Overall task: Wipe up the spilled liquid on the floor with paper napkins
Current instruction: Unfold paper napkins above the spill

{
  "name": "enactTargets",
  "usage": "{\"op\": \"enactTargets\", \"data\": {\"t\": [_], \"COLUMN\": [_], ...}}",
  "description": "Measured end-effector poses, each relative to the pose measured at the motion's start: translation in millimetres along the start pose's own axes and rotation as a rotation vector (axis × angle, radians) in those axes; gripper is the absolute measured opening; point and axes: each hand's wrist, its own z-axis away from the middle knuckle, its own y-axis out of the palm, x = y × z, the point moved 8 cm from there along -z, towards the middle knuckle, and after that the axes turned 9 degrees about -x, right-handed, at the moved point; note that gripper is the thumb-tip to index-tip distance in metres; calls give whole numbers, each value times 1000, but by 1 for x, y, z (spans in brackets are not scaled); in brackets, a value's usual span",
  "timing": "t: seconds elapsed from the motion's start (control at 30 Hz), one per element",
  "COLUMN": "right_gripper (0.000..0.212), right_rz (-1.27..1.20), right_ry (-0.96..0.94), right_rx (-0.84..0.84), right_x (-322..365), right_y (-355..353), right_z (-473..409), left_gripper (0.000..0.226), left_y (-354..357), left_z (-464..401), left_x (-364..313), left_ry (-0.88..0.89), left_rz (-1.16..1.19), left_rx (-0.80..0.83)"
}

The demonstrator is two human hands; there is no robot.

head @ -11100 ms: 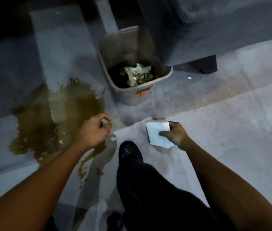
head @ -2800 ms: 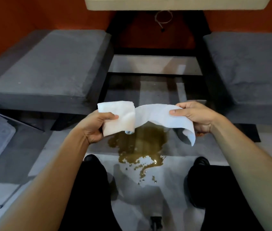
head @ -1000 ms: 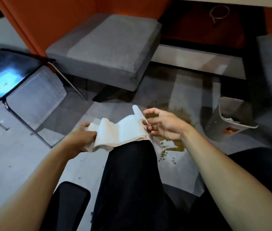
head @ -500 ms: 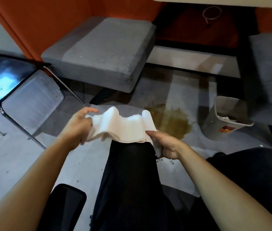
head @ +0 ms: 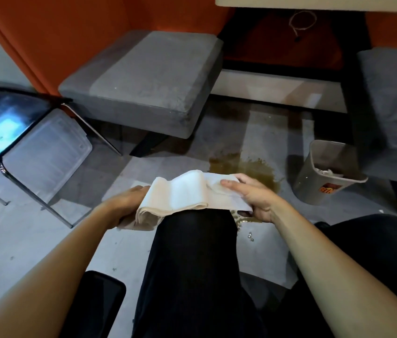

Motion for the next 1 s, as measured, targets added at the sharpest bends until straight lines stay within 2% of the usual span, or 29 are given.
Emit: {"op": "enactTargets", "data": {"t": [0.07,0.13,0.2,0.3,0.4,0.47,0.57,0.67,0.7,0.77,0.83,0.9,1.0], "right_gripper": [22,20,31,53,59,59,54,48,47,47,47,48,48], "right_rz": [-85,-114,-74,-73,-212,-224,-34,-6,-29,-77,-111,-128,-138], "right_ry": [-38,-86,-148,-219,-290,-327,-363,-338,-327,-308,-302,-317,-342], "right_rx": [-27,-28,-1,46,125,139,40,-31,-40,-49,-58,-59,-74], "right_x": [14,25,34,48,74,88,86,70,66,61,61,65,74], "right_y": [-14,-28,-37,-44,-55,-61,-67,-73,-76,-79,-81,-82,-83], "right_z": [2,5,11,29,51,57,52,44,43,44,45,46,52], "left_gripper": [33,28,30,28,34,39,56,65,65,57,48,62,100], "left_y": [0,-8,-18,-24,-25,-16,6,14,15,12,21,51,97], "left_z": [3,4,15,40,50,46,35,27,32,52,80,97,99], "left_x": [-4,-5,-5,-11,-19,-23,-27,-33,-40,-60,-96,-128,-160], "left_ry": [-18,-28,-102,-192,-145,-98,-79,-55,-23,85,247,335,317], "left_rz": [30,157,429,881,970,707,320,7,-113,-369,-490,-530,-644], "left_rx": [6,-64,-130,-69,-31,-55,-78,-168,-225,-460,-662,-617,-461]}}
